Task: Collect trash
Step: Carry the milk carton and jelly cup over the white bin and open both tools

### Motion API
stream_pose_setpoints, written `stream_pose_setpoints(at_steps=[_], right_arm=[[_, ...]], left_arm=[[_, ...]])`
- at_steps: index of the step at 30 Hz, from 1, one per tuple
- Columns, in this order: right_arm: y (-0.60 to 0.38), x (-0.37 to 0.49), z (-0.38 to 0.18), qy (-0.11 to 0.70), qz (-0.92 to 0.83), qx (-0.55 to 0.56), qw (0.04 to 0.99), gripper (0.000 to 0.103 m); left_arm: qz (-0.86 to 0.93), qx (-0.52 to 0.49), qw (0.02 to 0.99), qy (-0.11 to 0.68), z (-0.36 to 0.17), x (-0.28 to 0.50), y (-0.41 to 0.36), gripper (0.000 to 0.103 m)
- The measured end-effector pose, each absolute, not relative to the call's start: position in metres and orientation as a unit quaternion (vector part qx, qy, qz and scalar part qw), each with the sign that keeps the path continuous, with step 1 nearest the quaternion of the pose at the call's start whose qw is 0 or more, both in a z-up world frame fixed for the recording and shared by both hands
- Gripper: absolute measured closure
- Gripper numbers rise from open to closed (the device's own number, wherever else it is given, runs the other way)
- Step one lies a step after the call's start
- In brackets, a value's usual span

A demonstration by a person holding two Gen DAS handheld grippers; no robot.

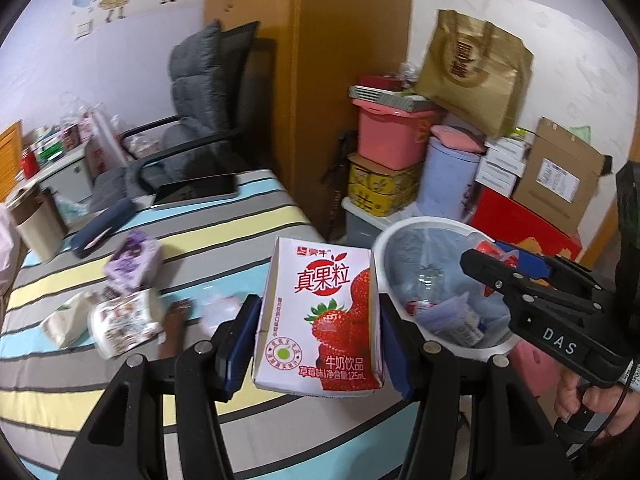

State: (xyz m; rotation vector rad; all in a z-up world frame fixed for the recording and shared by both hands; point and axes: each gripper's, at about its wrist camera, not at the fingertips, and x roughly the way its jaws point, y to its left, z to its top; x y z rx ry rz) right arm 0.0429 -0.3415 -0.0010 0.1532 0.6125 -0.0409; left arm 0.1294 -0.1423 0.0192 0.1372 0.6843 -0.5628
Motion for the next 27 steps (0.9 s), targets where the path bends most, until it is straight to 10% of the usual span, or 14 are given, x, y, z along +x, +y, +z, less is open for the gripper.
stream_pose_setpoints(at_steps=[27], right_arm=[[-0.435, 0.056, -0.050, 0.393, -0.098, 0.073, 0.911, 0.055]], left_arm=[[-0.342, 0.099, 0.851, 0.387, -0.019, 0.141, -0.252, 0.044]])
